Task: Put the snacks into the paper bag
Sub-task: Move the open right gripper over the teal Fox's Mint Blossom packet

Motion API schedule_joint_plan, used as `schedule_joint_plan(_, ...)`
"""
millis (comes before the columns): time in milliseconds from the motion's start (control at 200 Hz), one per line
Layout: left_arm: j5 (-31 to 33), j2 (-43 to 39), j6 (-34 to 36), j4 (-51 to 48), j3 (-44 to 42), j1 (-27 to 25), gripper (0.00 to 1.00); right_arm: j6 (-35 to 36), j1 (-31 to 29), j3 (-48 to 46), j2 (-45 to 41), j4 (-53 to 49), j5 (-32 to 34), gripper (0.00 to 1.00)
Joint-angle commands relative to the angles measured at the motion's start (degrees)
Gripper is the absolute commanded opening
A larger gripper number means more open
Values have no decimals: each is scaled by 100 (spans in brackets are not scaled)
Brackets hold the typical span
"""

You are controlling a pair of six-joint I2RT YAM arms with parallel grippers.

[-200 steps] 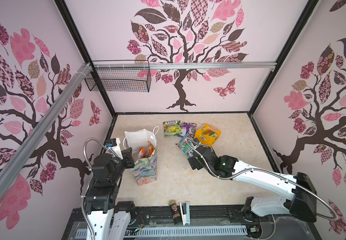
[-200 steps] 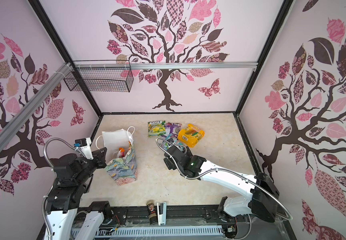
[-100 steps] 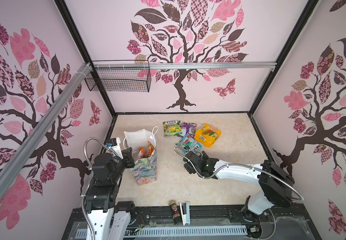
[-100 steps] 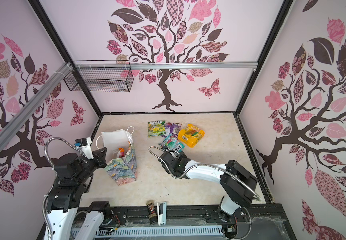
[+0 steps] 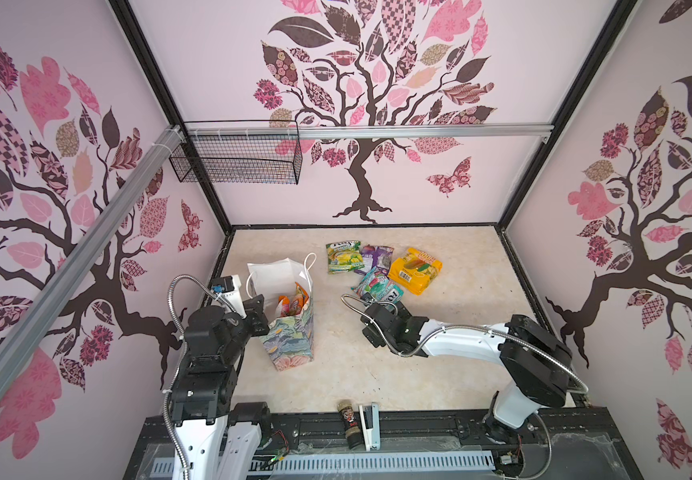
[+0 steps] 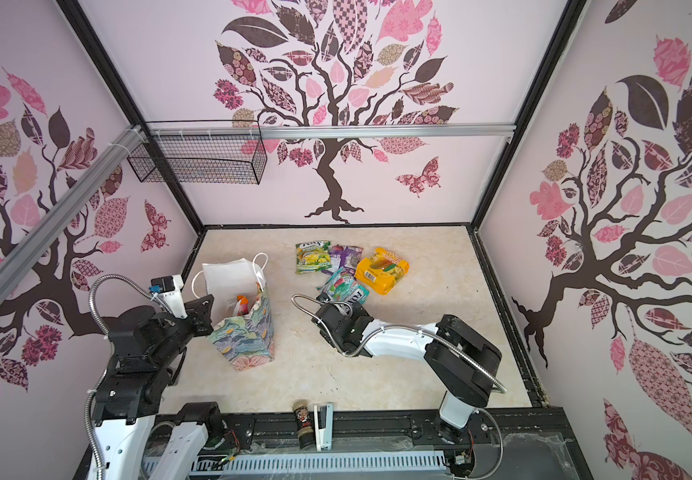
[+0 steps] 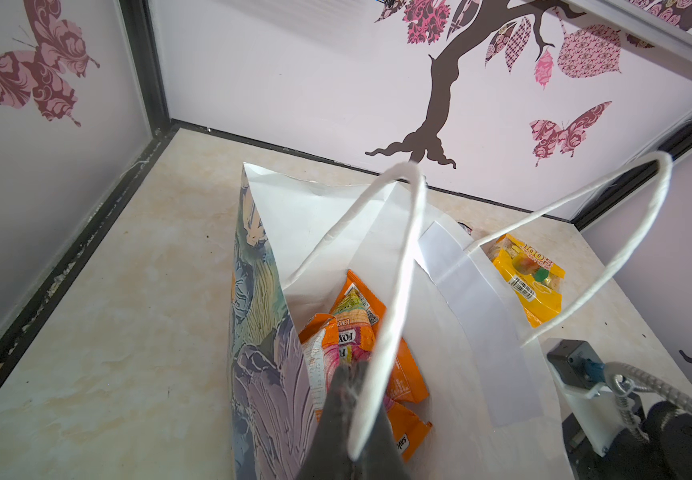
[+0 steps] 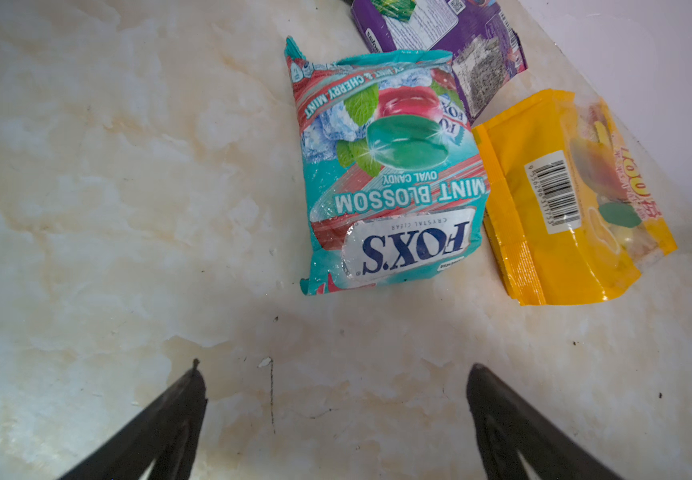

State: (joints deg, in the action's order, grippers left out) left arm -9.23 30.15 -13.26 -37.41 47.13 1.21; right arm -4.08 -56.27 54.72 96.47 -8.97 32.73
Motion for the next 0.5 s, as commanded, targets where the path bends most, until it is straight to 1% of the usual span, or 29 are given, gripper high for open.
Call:
schedule_joint_plan(0,43,-50,78,14,41,21,0,141,34,328,250,103,3,98)
schedule_joint_plan(205,59,-91,86,11,31,23,0,300,76,550,571,150,63,97)
schedule_joint_plan(385,35,-82,78,14,32,27,0,249,247,690,835,84,86,97)
schedule_joint_plan(495,58,-90,78,18,33,28,0,269,246,758,1000,93,282,97)
